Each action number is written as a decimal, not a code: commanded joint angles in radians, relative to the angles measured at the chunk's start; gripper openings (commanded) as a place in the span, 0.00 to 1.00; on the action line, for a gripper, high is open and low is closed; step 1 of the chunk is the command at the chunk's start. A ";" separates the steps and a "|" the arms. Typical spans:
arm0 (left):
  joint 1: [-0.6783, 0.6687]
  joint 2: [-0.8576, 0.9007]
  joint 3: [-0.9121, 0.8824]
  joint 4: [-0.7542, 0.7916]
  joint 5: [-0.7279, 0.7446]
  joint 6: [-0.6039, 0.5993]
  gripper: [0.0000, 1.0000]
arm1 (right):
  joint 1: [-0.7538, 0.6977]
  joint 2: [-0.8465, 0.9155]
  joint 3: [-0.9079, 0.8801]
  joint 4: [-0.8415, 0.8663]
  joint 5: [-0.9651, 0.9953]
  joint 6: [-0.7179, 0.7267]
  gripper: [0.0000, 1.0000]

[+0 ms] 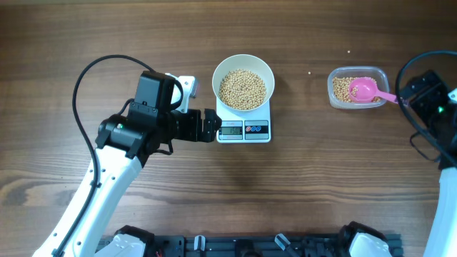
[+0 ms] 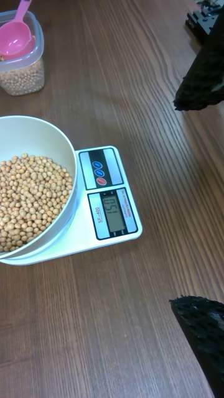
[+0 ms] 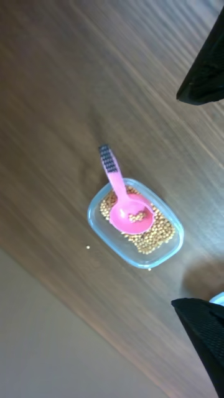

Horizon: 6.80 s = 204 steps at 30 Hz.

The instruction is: Scoop item into bowl and weigh 150g on scale

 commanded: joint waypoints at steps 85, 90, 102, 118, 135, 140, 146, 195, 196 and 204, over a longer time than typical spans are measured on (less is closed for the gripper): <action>-0.004 0.002 -0.007 0.003 0.012 0.016 1.00 | 0.116 -0.523 -0.387 0.225 0.062 0.006 1.00; -0.004 0.002 -0.007 0.003 0.012 0.016 1.00 | 0.144 -0.690 -0.555 0.330 0.061 -0.007 0.99; -0.004 0.002 -0.007 0.003 0.012 0.016 1.00 | 0.220 -0.978 -0.863 0.581 0.062 -0.042 1.00; -0.004 0.002 -0.007 0.003 0.012 0.016 1.00 | 0.362 -1.121 -1.132 0.802 0.088 -0.056 1.00; -0.004 0.002 -0.007 0.003 0.012 0.016 1.00 | 0.402 -1.129 -1.167 0.860 0.103 -0.303 1.00; -0.004 0.002 -0.007 0.003 0.012 0.016 1.00 | 0.402 -1.129 -1.247 0.988 0.102 -0.303 1.00; -0.004 0.002 -0.007 0.003 0.012 0.016 1.00 | 0.402 -1.129 -1.263 1.001 0.100 -0.304 1.00; -0.004 0.002 -0.007 0.003 0.012 0.016 1.00 | 0.441 -1.129 -1.263 0.937 -0.018 -0.484 1.00; -0.004 0.002 -0.007 0.003 0.012 0.016 1.00 | 0.441 -1.129 -1.263 0.938 -0.018 -0.484 1.00; -0.004 0.002 -0.007 0.003 0.012 0.016 1.00 | 0.441 -1.128 -1.263 0.938 -0.018 -0.484 0.99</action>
